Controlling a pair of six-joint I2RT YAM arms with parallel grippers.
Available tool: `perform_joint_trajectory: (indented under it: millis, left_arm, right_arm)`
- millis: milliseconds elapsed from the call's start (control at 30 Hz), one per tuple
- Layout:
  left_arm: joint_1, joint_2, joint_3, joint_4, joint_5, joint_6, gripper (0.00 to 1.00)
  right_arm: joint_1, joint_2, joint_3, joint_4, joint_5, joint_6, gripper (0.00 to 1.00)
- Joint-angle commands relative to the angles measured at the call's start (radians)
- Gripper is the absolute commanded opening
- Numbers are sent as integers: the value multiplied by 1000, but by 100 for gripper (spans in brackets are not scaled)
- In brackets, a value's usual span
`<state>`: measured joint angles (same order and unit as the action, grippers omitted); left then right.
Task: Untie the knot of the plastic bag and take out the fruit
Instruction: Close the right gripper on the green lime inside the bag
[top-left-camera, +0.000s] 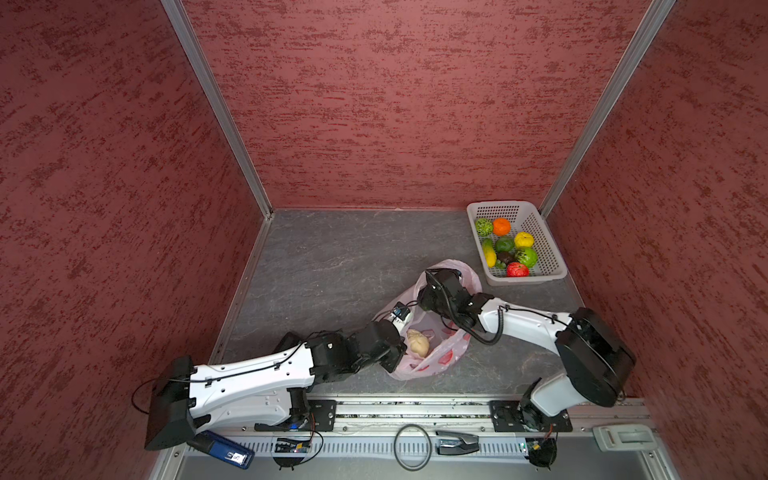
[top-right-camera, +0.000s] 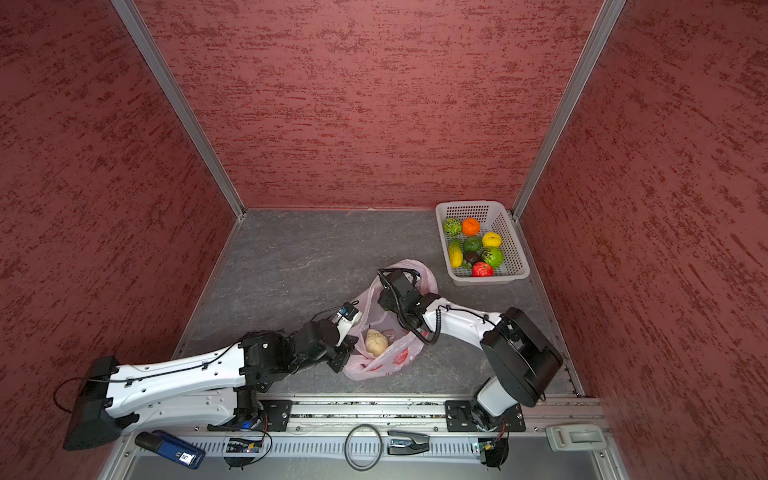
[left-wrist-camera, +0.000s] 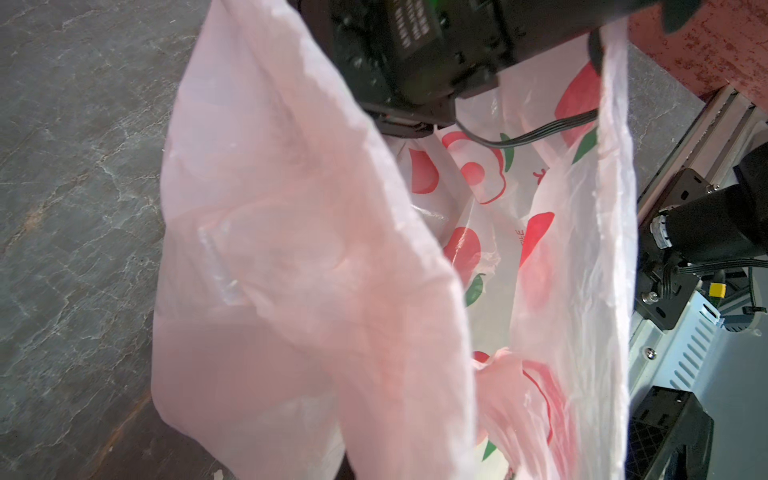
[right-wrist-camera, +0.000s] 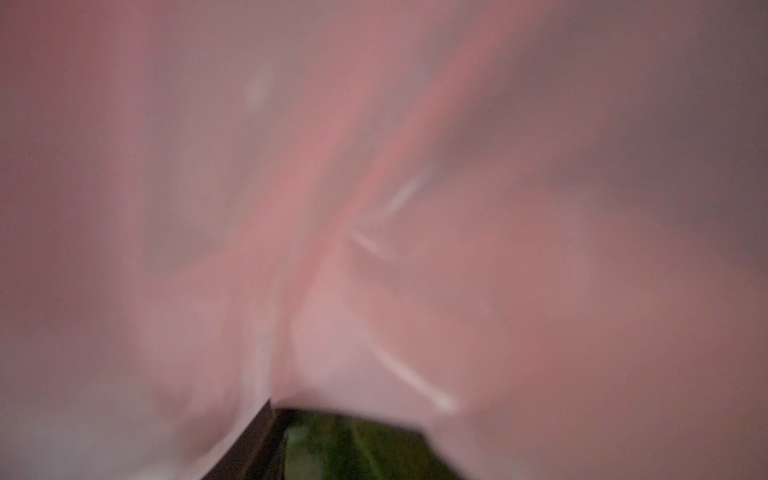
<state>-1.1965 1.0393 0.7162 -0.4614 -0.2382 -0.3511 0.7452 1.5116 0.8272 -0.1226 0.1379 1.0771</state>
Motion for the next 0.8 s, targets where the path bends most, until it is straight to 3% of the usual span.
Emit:
perform_joint_trajectory:
  millis: [0, 400, 600, 767]
  left_arm:
    - [12, 20, 3, 21, -9, -1, 0]
    - [24, 52, 17, -16, -46, -11, 0]
    - [25, 65, -9, -18, -28, -26, 0]
    - [10, 129, -2, 18, -12, -23, 0]
  right_arm:
    - [34, -80, -13, -21, -47, 18, 51]
    - [86, -178, -85, -118, -97, 11, 53]
    - [86, -182, -112, -175, -85, -23, 71]
    - [85, -129, -72, -203, -87, -62, 79]
